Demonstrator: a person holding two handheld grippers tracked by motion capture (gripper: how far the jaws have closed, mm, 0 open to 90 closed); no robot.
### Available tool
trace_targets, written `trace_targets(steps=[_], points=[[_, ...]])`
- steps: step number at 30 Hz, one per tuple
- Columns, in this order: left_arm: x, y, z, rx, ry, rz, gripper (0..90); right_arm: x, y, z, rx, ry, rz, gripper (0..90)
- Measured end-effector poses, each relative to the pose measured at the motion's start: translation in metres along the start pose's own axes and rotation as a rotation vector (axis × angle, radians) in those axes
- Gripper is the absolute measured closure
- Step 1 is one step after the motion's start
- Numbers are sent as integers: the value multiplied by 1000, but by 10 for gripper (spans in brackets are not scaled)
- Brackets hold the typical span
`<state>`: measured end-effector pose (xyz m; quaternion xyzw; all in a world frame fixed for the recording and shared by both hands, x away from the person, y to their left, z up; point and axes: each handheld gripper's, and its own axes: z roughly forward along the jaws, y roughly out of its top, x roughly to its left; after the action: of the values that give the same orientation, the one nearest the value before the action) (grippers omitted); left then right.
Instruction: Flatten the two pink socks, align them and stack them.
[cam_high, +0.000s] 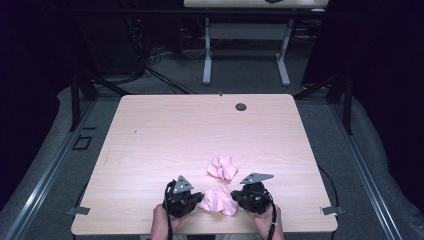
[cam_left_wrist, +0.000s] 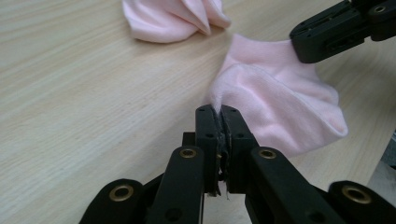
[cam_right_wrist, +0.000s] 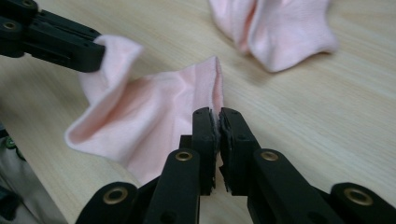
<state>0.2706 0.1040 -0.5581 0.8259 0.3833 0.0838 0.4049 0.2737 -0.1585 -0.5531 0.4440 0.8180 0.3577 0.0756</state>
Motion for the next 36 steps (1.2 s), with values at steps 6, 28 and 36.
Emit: trace_targets(steps=[6,28,36], points=[[8,2,-8,-35,12,5,867,-8,-5,-13,-42,-35,35,847],[-14,36,-1,60,40,7,479,-14,-4,-13,-29,-70,64,643],[-33,50,49,213,89,65,446,-8,1,11,48,-98,20,689]])
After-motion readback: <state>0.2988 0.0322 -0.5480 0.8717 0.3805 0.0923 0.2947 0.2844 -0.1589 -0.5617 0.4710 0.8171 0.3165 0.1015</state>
